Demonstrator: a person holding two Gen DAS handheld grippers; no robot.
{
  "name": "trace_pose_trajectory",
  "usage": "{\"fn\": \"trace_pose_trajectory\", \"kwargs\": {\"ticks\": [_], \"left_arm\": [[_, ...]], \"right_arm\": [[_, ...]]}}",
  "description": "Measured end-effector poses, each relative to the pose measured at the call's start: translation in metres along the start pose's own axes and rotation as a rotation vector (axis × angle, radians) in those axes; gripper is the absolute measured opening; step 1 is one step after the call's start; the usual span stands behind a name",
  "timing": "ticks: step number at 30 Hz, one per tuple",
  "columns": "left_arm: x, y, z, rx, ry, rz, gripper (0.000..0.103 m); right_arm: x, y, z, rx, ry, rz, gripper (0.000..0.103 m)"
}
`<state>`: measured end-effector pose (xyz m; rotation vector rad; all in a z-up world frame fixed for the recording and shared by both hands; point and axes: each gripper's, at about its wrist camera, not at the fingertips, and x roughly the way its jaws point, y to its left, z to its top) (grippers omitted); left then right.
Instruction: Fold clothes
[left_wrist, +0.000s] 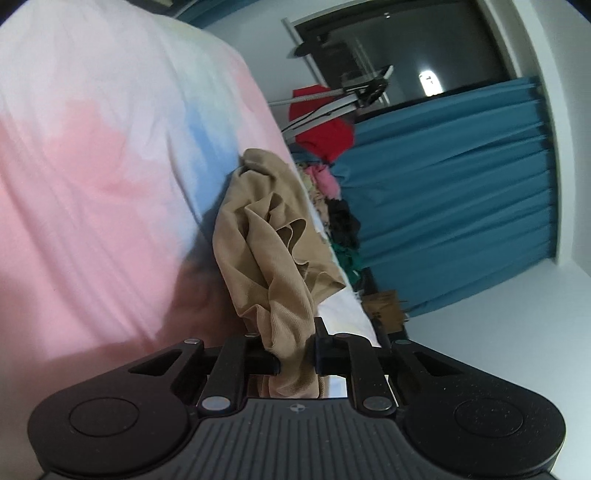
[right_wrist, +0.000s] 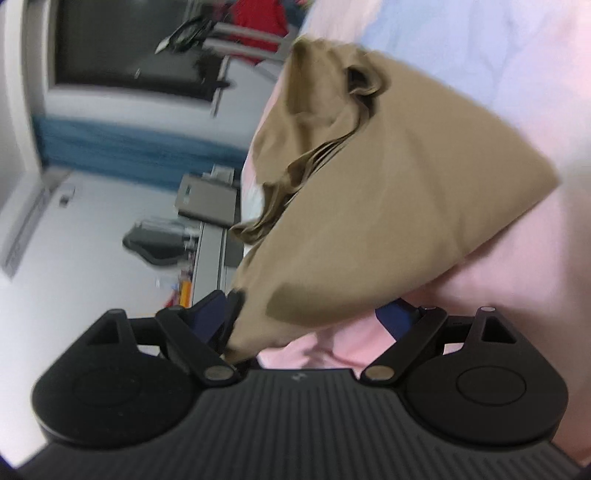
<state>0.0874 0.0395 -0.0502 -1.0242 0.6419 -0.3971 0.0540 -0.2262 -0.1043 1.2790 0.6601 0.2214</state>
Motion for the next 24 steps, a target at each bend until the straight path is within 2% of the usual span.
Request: {"fn": "trace_pose_trajectory", "kwargs": {"ticks": [2, 6, 10, 18, 24], "left_arm": [[-0.001, 0.002, 0.000, -0.014, 0.004, 0.002, 0.016], [-0.003, 0.006, 0.002, -0.037, 0.005, 0.001, 0.016], [-0.003, 0.006, 0.003, -0.042, 0.002, -0.003, 0.016], [-0.007, 0.007, 0.001, -0.049, 0.001, 0.002, 0.016], [-0.006, 0.015, 0.001, -0.095, 0.020, 0.029, 0.017]], "right_arm": [[-0.006, -0.006, 0.005, 0.015, -0.066, -0.059, 0.087], [-0.016, -0.011, 0.013, 0.030, -0.167, -0.117, 0.087], [-0.025, -0.012, 0.019, -0.007, -0.239, -0.220, 0.079], [-0.029, -0.022, 0.028, 0.109, -0.220, -0.093, 0.078], [-0.023, -0.022, 0.030, 0.125, -0.184, -0.114, 0.075]]}}
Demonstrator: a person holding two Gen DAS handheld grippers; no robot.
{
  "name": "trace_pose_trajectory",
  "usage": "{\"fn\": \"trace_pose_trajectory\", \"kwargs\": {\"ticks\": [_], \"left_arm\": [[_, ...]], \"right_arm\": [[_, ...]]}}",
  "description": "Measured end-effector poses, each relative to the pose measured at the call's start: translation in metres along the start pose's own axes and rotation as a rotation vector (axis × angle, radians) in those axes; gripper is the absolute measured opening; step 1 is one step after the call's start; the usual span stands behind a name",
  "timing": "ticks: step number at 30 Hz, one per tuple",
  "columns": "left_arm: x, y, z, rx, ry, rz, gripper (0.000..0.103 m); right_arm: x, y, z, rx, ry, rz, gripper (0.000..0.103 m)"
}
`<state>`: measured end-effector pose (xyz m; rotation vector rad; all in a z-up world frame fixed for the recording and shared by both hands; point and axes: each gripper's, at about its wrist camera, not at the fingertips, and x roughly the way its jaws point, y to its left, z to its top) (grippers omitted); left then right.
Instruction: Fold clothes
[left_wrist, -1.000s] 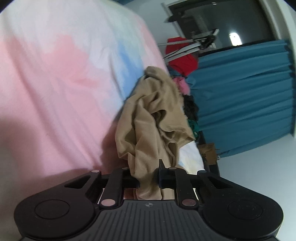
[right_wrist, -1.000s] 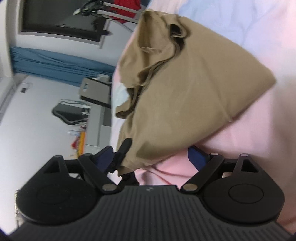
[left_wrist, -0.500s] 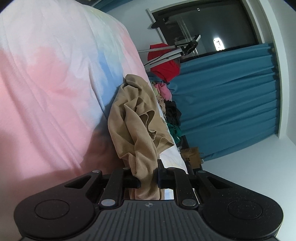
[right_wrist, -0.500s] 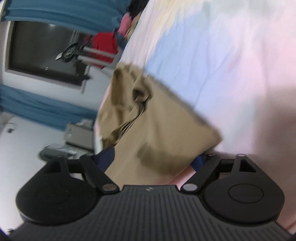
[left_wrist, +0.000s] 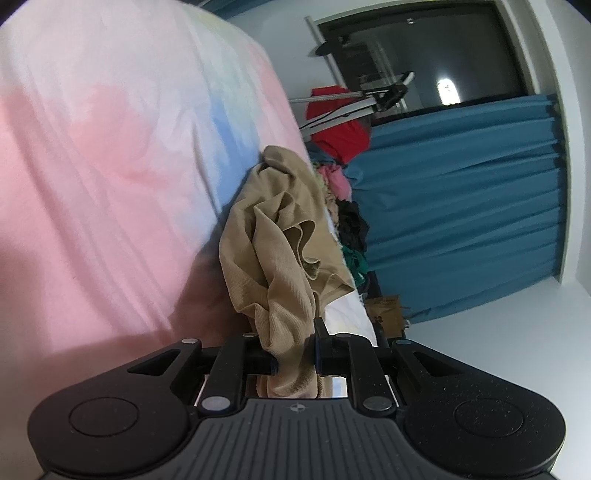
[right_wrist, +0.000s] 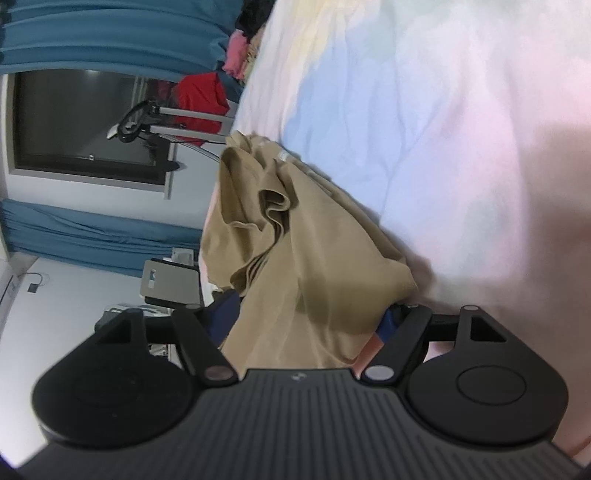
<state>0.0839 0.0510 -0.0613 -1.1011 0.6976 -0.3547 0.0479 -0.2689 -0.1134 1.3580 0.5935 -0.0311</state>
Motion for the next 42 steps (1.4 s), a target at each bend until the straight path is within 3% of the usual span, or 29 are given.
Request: {"fn": "trace_pose_trajectory", "kwargs": {"ticks": [2, 4, 6, 9, 12, 13, 15, 17, 21, 25, 31, 35, 38, 42], "left_arm": [[0.001, 0.004, 0.001, -0.020, 0.007, 0.010, 0.017], [0.001, 0.008, 0.001, -0.038, 0.011, 0.019, 0.019], [0.002, 0.011, 0.001, -0.057, 0.016, 0.021, 0.022], [0.004, 0.015, 0.001, -0.086, 0.023, 0.006, 0.027], [0.006, 0.011, 0.002, -0.058, 0.028, 0.003, 0.027], [0.007, 0.009, 0.002, -0.049, 0.022, -0.005, 0.020], [0.003, 0.003, 0.002, -0.019, -0.014, -0.033, 0.017], [-0.007, -0.012, 0.002, 0.045, -0.075, -0.042, 0.016], [-0.032, -0.050, -0.004, 0.122, -0.107, -0.101, 0.015], [-0.070, -0.074, -0.021, 0.118, -0.107, -0.128, 0.015], [-0.152, -0.081, -0.073, 0.063, -0.069, -0.070, 0.015], [-0.185, -0.077, -0.098, 0.016, -0.041, -0.014, 0.016], [-0.176, -0.079, -0.092, 0.016, -0.056, 0.031, 0.016], [-0.138, -0.089, -0.059, 0.021, -0.083, 0.136, 0.020]], "right_arm": [[-0.002, 0.002, -0.002, -0.017, 0.008, -0.023, 0.071], [-0.001, 0.005, -0.004, -0.054, 0.021, -0.069, 0.058], [-0.003, 0.006, -0.005, -0.091, 0.017, -0.112, 0.025], [-0.006, 0.014, -0.005, -0.155, -0.004, -0.143, 0.013], [-0.012, 0.030, -0.003, -0.216, -0.042, -0.104, 0.011], [-0.014, 0.035, -0.002, -0.233, -0.052, -0.087, 0.011], [-0.019, 0.045, 0.000, -0.247, -0.066, -0.057, 0.010], [-0.027, 0.053, 0.002, -0.256, -0.083, -0.044, 0.010], [-0.056, 0.074, 0.003, -0.291, -0.108, -0.005, 0.009], [-0.102, 0.090, -0.001, -0.319, -0.112, 0.060, 0.009], [-0.183, 0.078, -0.021, -0.307, -0.050, 0.129, 0.010], [-0.202, 0.064, -0.028, -0.263, -0.020, 0.092, 0.010], [-0.193, 0.066, -0.024, -0.239, -0.010, 0.066, 0.010], [-0.145, 0.084, -0.004, -0.207, -0.009, 0.028, 0.010]]}}
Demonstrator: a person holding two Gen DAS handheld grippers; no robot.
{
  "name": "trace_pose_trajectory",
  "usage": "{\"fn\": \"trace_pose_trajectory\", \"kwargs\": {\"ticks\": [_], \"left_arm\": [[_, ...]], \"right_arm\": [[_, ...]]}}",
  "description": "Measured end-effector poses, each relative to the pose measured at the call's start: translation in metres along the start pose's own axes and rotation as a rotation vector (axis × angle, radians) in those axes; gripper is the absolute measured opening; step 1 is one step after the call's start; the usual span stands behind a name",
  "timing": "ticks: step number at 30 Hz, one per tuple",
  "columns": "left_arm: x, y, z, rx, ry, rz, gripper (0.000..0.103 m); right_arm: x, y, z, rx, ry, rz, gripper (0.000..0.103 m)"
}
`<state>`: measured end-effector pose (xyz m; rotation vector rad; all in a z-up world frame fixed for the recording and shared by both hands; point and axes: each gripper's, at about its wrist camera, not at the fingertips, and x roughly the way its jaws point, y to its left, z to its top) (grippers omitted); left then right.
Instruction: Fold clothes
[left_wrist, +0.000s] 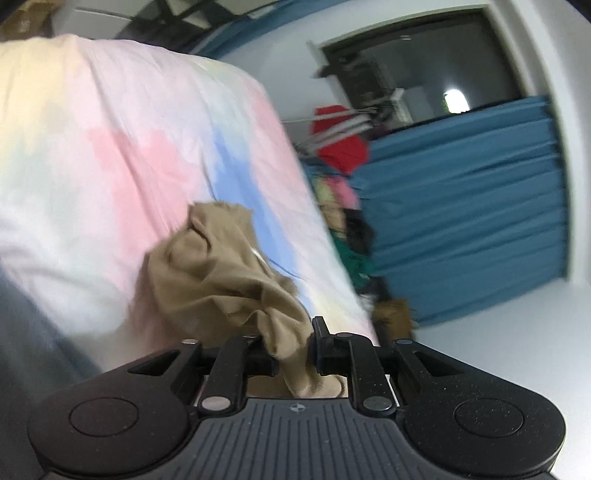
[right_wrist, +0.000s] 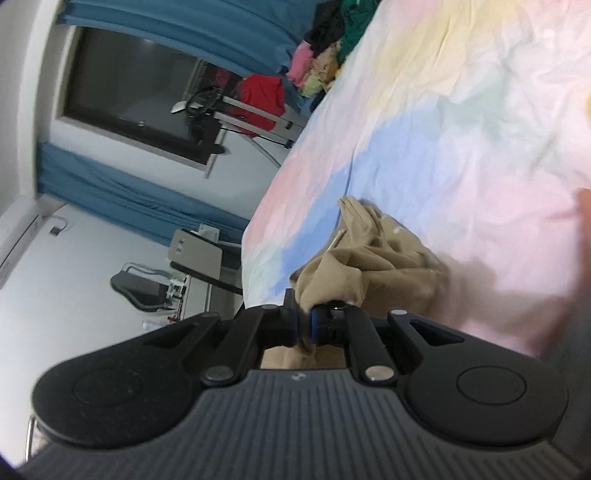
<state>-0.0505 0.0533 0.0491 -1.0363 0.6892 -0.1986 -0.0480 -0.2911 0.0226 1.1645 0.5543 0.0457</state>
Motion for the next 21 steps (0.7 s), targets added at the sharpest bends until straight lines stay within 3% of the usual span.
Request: {"fn": "trace_pose_trajectory", "kwargs": {"ticks": [5, 9, 12, 18, 21], "left_arm": [[0.083, -0.023, 0.044, 0.001, -0.010, 0.118, 0.020], [0.131, -0.025, 0.068, 0.054, -0.037, 0.173, 0.021], [0.158, -0.009, 0.067, 0.097, -0.090, 0.160, 0.021], [0.188, 0.021, 0.065, 0.099, -0.105, 0.129, 0.019], [0.193, 0.014, 0.072, 0.165, -0.129, 0.097, 0.020]], "right_arm": [[0.081, 0.004, 0.026, 0.033, -0.005, -0.108, 0.010], [0.129, -0.008, 0.041, 0.066, 0.004, -0.139, 0.011], [0.148, -0.030, 0.046, 0.116, 0.016, -0.110, 0.011], [0.175, -0.058, 0.058, 0.171, 0.067, -0.054, 0.012], [0.187, -0.043, 0.067, 0.087, 0.068, -0.029, 0.012]]}}
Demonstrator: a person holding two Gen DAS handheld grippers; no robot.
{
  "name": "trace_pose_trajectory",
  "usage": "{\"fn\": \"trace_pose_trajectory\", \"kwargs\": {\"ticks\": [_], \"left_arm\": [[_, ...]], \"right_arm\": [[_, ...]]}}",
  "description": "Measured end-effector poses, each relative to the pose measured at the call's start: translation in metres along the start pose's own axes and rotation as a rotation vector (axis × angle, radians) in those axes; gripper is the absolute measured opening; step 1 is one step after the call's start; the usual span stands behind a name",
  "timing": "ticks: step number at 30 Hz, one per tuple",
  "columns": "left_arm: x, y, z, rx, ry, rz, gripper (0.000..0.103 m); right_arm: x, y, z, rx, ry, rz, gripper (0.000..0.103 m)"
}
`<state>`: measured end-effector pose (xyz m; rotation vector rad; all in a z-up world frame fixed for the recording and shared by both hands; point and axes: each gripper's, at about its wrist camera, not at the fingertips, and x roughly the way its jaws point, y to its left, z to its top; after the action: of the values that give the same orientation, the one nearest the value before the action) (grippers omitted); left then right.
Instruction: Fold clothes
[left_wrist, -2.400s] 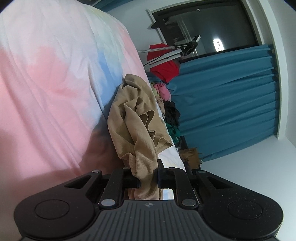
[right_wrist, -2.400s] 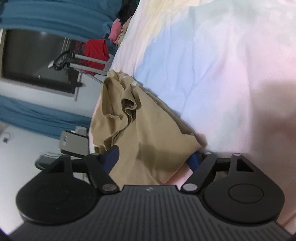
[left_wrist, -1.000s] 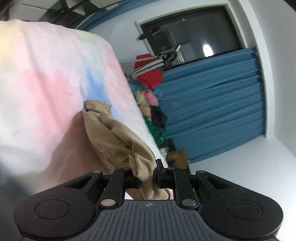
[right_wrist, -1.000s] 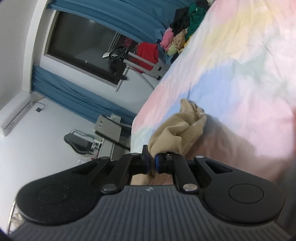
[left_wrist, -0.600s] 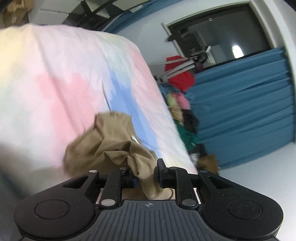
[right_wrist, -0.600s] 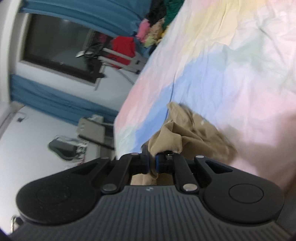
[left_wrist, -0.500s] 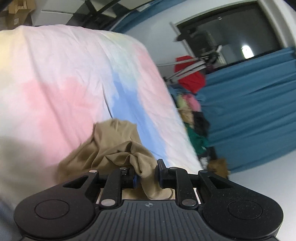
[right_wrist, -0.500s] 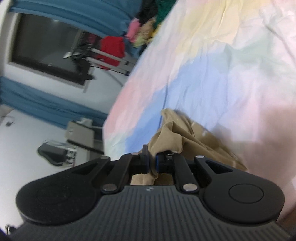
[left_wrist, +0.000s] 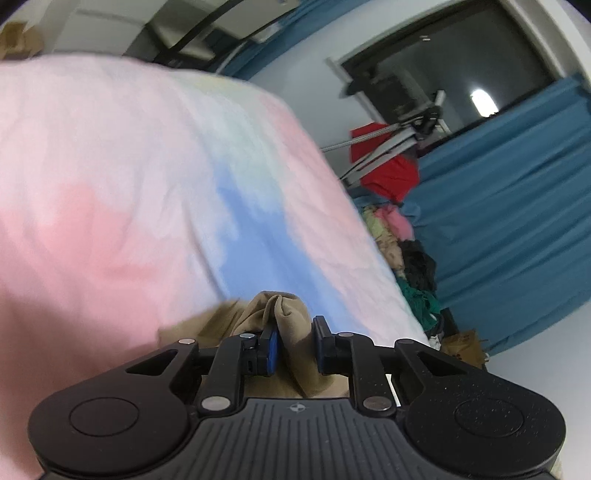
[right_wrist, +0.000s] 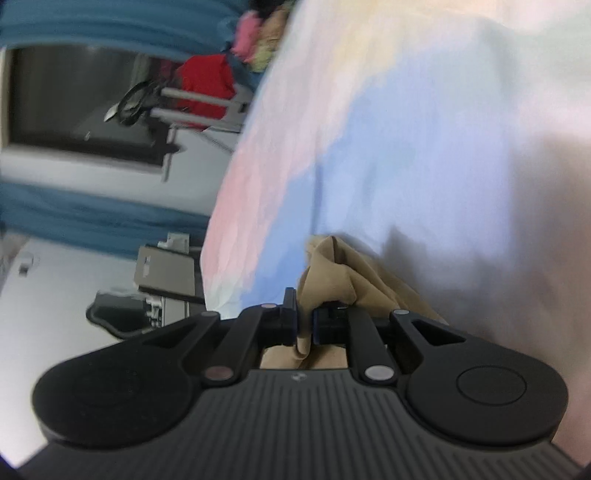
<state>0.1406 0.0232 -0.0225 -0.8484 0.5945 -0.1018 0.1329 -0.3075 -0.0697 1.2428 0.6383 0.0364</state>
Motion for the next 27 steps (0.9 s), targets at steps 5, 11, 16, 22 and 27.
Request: {"fn": "trace_pose_trajectory", "kwargs": {"ticks": [5, 11, 16, 22, 27], "left_arm": [[0.027, -0.003, 0.005, 0.079, 0.042, 0.033, 0.021], [0.042, -0.009, 0.008, 0.111, 0.114, 0.012, 0.068], [0.019, -0.033, -0.003, 0.288, 0.078, -0.018, 0.089], [0.012, -0.050, -0.025, 0.518, 0.105, 0.037, 0.091], [0.023, -0.057, -0.052, 0.734, 0.121, 0.118, 0.089]], "right_arm": [[0.025, 0.004, 0.010, -0.095, 0.015, -0.019, 0.014], [0.025, 0.005, 0.005, -0.119, 0.032, 0.101, 0.087], [-0.002, 0.035, -0.009, -0.290, -0.011, 0.167, 0.087], [-0.019, 0.064, -0.036, -0.629, -0.025, 0.026, 0.049], [0.015, 0.058, -0.048, -0.771, 0.018, -0.152, 0.040]]}}
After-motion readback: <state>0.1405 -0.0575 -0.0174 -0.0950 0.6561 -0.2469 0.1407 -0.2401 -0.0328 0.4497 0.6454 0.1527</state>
